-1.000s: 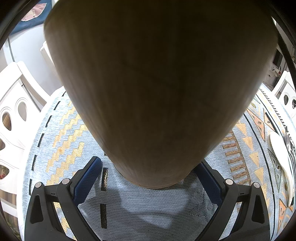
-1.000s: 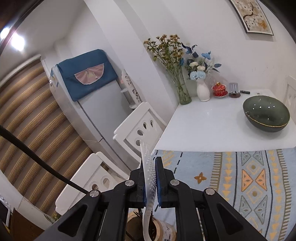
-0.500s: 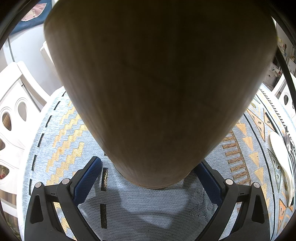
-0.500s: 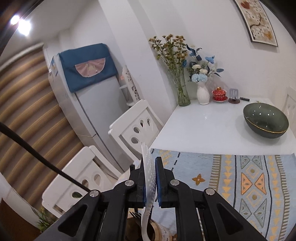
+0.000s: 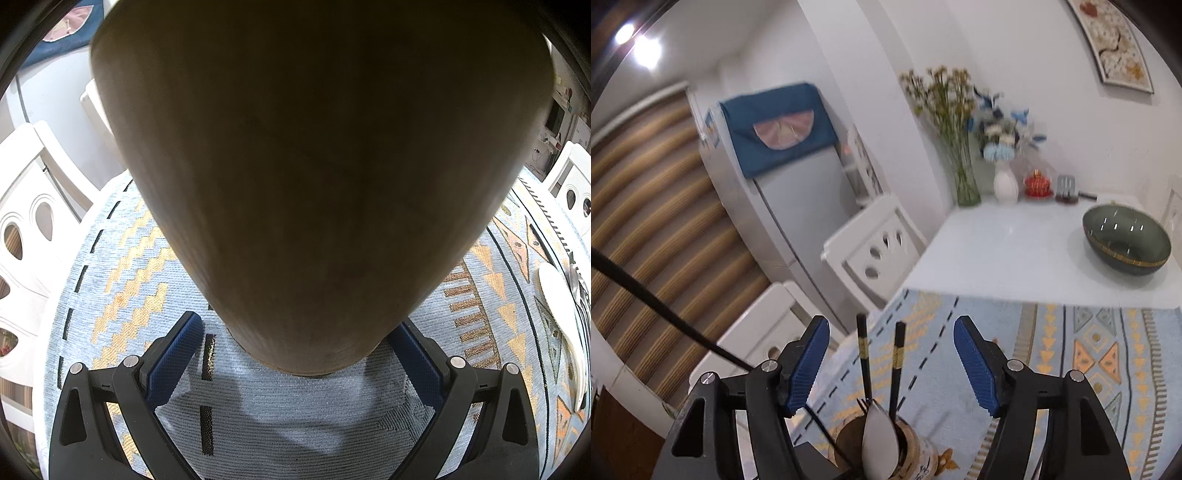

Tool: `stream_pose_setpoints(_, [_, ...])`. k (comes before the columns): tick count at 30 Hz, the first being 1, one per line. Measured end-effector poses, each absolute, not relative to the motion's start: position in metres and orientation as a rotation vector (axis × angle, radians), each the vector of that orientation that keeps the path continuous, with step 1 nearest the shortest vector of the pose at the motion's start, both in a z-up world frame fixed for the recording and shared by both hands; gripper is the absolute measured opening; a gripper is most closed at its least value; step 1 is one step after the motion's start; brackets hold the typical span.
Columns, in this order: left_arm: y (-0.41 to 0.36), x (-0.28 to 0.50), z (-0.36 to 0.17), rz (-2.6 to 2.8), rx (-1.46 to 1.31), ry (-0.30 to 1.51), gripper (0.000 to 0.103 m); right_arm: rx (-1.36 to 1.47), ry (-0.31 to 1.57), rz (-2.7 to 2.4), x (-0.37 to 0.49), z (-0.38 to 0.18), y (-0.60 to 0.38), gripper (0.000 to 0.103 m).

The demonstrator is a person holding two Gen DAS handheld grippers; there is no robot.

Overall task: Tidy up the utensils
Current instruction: 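Return the right gripper to the utensils and grasp a silver spoon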

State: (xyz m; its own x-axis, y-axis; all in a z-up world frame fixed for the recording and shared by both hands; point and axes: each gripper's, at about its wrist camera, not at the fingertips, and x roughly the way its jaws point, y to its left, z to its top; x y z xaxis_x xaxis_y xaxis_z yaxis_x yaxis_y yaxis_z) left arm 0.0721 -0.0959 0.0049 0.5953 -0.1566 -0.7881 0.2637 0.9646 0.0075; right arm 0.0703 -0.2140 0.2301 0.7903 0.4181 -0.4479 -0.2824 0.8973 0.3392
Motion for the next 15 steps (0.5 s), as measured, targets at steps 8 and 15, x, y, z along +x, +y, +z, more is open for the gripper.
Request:
stream_pose_setpoints(8, [-0.096,0.071,0.004,-0.246,0.127,0.901,0.101,0.330,0.453,0.336,0.039,0.269,-0.260,0.070])
stream_pose_setpoints(15, [-0.097,0.071,0.004,-0.245,0.127,0.901,0.101,0.333,0.463,0.217,0.004,0.274,-0.309,0.075])
